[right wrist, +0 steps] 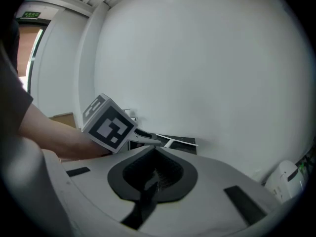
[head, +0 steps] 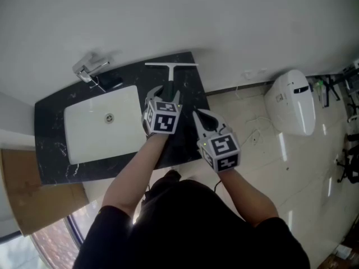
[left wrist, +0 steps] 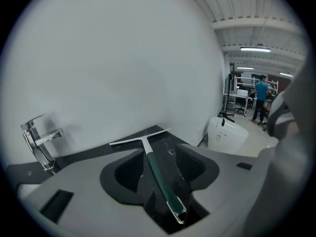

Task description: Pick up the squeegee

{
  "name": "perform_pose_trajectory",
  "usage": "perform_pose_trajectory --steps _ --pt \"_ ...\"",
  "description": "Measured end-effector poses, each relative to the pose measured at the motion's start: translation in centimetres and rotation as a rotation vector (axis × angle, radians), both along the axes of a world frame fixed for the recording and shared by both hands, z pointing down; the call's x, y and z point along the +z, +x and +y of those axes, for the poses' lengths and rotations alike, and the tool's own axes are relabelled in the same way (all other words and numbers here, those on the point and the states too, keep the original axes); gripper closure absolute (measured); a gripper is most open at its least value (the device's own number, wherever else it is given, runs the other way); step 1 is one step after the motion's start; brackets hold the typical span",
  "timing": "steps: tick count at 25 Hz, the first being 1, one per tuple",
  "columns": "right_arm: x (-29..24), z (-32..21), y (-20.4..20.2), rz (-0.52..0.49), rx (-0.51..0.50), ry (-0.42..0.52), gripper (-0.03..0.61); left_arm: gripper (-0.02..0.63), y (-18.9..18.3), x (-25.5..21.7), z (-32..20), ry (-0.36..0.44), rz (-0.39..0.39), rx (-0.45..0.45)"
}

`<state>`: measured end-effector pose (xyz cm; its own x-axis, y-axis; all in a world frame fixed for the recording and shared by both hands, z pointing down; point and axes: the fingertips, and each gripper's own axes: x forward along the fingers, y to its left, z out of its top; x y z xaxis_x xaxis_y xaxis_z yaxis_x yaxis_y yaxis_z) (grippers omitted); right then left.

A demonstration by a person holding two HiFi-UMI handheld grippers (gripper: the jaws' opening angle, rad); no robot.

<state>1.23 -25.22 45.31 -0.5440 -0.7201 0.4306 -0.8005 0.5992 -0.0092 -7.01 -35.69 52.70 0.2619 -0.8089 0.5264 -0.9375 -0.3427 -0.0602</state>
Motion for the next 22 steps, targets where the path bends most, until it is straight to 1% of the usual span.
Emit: perform_pose_trajectory --steps 4,7,11,14,18,22 --pt "1.2 -1.9 0.5 -0.012 0.033 -0.031 0.569 0.405 0.2 3.5 -2.9 -0.088 0.006 -0.033" --pt "1.9 -2.9 0.8 -0.003 0.049 -0.061 0.569 0.405 0.6 5.3 -4.2 -0.129 0.013 -0.051" --pt "2.5 -3.9 0.9 -0.014 0.065 -0.081 0.569 0.407 0.3 7.6 -5.2 -0.186 -0.009 -0.089" --pt "2.8 -4.2 0.9 -0.018 0.069 -0.088 0.569 0.415 0.2 8.8 -5.1 -0.234 -0.013 -0.095" --pt "3.0 -4.3 0.8 -0.034 0.065 -0.083 0.569 0.483 0.2 9.3 -5.0 -0.258 -0.02 -0.095" --pt "2.6 -4.0 0.7 -0.063 0.066 -0.082 0.569 0.492 -0.5 9.4 -4.9 -0.271 -0.045 -0.114"
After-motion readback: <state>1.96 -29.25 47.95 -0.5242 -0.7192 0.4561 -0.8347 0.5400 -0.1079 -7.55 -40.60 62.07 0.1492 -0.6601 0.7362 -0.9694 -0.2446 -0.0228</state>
